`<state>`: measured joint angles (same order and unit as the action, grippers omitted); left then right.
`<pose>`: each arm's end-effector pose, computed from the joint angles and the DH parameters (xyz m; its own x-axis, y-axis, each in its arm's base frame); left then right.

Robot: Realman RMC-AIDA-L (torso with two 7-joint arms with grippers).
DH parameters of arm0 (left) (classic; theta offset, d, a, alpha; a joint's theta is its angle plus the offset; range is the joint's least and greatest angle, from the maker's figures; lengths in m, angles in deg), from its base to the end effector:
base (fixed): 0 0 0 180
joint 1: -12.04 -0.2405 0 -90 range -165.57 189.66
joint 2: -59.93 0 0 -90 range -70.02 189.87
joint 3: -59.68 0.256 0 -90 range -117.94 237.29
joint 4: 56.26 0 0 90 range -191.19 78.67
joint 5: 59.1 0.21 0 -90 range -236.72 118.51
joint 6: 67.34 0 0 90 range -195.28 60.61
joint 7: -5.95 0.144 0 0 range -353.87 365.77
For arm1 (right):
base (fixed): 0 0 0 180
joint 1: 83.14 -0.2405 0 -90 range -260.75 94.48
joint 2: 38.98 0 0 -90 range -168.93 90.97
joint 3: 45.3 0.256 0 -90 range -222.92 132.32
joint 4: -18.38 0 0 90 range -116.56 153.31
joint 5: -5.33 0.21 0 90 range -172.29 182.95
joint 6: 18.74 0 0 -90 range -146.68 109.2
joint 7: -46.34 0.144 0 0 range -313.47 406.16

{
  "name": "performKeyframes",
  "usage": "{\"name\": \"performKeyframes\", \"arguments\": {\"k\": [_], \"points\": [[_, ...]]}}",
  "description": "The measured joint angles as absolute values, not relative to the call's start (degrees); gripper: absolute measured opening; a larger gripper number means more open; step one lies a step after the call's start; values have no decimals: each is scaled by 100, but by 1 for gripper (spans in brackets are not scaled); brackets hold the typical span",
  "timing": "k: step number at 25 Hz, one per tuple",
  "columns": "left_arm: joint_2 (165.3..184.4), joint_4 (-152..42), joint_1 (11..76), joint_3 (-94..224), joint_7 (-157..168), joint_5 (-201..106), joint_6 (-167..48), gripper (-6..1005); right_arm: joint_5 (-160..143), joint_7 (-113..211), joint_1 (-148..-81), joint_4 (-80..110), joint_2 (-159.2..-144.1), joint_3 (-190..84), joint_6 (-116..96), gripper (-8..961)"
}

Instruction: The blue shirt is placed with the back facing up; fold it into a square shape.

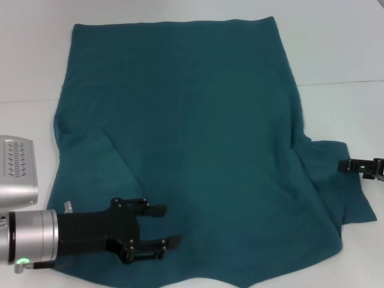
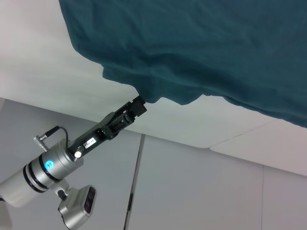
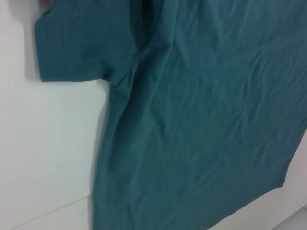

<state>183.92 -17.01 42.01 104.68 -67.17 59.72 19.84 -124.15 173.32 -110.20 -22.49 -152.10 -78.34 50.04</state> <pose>-0.2476 0.3139 -0.0460 0.8738 0.2587 0.4118 0.3282 -0.9386 -0.1067 0.3633 0.3486 0.0707 0.2094 -0.7871 -0.5801 -0.9703 -0.0941 -0.2227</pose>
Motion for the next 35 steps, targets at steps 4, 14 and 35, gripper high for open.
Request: {"name": "performKeyframes", "arguments": {"k": [4,14,35], "points": [[18394,-1706,4201,10463,-6717,5972,1984,705,-12418,17283,-11068,-2199,-15292,-7966,4780,922],[18396,-1706,4194,10443,-6717,5972,1985,705,-12483,17195,-11125,-2012,-15308,-8031,4670,917],[18420,-1706,4166,10435,-6734,5916,2009,705,-12483,17184,-10957,-2063,-15193,-8022,5285,554]]}}
